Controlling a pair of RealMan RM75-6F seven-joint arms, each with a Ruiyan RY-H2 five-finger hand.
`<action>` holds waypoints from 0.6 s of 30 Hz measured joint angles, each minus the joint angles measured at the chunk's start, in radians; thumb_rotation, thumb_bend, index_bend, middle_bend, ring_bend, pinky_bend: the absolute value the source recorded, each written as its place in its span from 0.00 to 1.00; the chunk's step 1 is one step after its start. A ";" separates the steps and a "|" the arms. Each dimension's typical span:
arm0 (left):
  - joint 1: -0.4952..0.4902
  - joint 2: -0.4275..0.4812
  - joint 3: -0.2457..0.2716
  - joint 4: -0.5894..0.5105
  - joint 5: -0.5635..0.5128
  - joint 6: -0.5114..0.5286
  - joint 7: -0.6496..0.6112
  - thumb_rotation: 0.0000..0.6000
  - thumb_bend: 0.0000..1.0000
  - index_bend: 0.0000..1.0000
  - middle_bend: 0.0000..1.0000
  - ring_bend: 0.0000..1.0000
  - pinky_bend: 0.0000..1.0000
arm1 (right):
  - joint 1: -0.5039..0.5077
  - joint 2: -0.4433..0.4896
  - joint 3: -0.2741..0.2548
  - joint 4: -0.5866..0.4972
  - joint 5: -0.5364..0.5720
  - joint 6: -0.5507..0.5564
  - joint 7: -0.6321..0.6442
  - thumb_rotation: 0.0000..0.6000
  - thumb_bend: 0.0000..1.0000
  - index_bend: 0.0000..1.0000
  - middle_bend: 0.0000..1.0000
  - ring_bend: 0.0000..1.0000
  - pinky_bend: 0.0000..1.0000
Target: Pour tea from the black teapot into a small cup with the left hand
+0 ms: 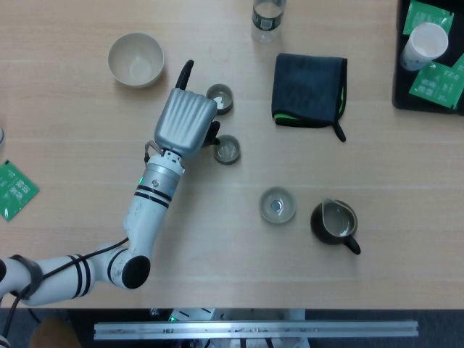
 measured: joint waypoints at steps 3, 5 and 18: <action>0.007 0.015 -0.010 -0.008 -0.003 -0.002 -0.043 0.90 0.36 0.89 1.00 0.81 0.10 | 0.001 0.002 0.000 -0.008 0.000 -0.001 -0.007 1.00 0.00 0.17 0.16 0.04 0.03; 0.013 0.028 -0.013 -0.011 0.004 0.001 -0.071 0.90 0.36 0.89 1.00 0.81 0.10 | 0.002 0.003 0.001 -0.012 0.001 -0.003 -0.011 1.00 0.00 0.17 0.16 0.04 0.03; 0.091 0.148 -0.014 -0.051 0.030 0.025 -0.273 0.90 0.36 0.87 1.00 0.79 0.10 | 0.010 -0.001 0.002 -0.022 0.000 -0.014 -0.025 1.00 0.00 0.17 0.16 0.04 0.03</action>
